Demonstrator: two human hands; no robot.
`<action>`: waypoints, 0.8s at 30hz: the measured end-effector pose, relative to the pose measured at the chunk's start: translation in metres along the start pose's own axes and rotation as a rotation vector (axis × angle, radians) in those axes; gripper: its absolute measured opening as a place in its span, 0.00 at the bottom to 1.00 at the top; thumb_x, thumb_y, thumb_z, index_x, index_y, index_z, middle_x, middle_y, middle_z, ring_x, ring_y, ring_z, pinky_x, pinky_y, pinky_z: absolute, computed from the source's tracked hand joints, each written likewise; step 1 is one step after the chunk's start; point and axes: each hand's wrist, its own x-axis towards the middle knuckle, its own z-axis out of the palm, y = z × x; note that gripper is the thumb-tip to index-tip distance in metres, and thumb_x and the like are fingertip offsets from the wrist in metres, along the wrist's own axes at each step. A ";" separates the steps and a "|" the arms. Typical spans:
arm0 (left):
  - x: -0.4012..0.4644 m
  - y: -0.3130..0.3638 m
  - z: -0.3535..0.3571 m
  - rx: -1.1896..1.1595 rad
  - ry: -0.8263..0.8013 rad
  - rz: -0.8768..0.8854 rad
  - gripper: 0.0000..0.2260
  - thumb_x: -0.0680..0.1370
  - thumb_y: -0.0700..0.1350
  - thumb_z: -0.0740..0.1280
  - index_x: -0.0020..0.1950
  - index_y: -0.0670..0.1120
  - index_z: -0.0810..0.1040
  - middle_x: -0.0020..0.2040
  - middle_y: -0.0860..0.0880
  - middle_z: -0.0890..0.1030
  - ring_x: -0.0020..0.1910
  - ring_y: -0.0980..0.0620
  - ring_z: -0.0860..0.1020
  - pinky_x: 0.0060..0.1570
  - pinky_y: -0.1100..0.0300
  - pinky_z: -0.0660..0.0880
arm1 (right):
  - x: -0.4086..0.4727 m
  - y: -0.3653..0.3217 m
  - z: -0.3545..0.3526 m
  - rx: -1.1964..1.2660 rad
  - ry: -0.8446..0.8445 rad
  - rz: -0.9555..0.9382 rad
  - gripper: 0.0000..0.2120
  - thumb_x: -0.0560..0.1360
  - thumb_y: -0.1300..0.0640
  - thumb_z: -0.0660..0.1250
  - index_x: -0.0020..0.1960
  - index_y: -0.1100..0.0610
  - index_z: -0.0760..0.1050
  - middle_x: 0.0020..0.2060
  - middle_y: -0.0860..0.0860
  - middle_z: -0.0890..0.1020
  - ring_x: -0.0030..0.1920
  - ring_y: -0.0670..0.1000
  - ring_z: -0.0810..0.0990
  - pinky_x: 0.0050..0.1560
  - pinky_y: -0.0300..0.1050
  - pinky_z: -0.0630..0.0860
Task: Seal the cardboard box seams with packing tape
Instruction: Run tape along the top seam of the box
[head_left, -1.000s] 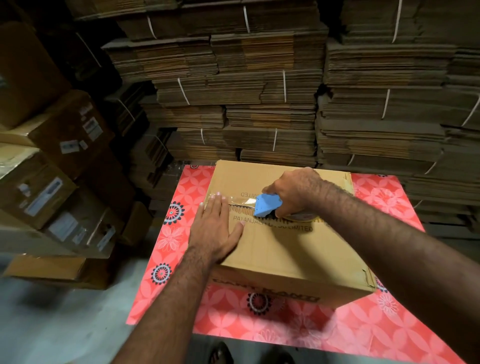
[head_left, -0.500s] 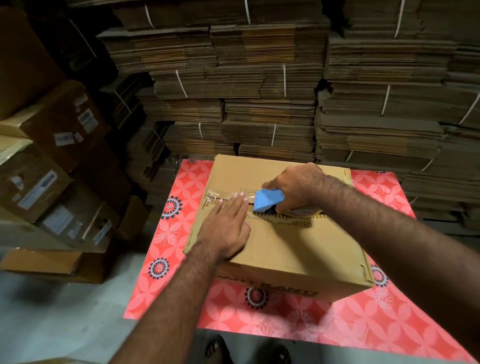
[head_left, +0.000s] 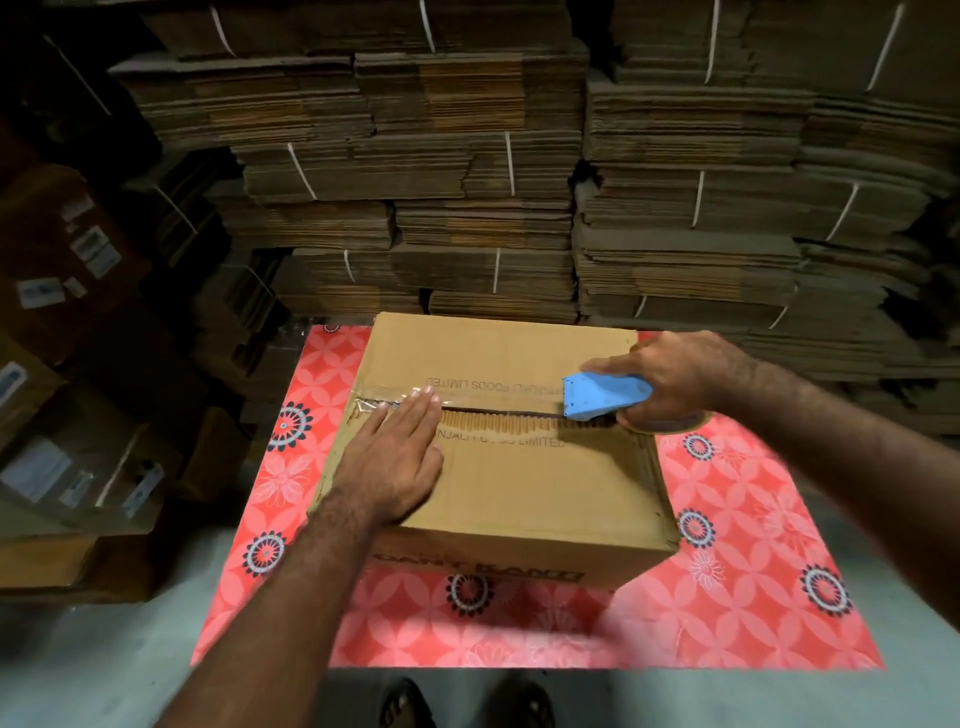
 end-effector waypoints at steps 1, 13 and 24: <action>-0.001 0.001 0.000 -0.001 0.000 0.005 0.34 0.77 0.59 0.35 0.82 0.48 0.43 0.82 0.53 0.42 0.80 0.58 0.42 0.79 0.53 0.41 | -0.005 0.007 0.005 0.016 -0.006 0.004 0.35 0.72 0.30 0.61 0.75 0.29 0.50 0.60 0.46 0.78 0.56 0.50 0.77 0.40 0.45 0.71; -0.002 0.005 0.001 -0.009 0.082 -0.017 0.32 0.78 0.57 0.44 0.82 0.47 0.54 0.82 0.51 0.54 0.80 0.56 0.52 0.78 0.50 0.52 | -0.031 0.035 0.038 -0.067 0.001 -0.009 0.36 0.72 0.29 0.62 0.76 0.33 0.55 0.59 0.44 0.80 0.53 0.48 0.77 0.39 0.42 0.73; 0.025 0.109 -0.013 -0.054 0.016 0.197 0.36 0.81 0.64 0.48 0.82 0.44 0.44 0.82 0.45 0.44 0.81 0.51 0.43 0.78 0.53 0.40 | -0.028 0.040 0.039 -0.049 -0.006 -0.024 0.36 0.73 0.31 0.64 0.77 0.36 0.56 0.61 0.46 0.79 0.49 0.46 0.73 0.43 0.42 0.73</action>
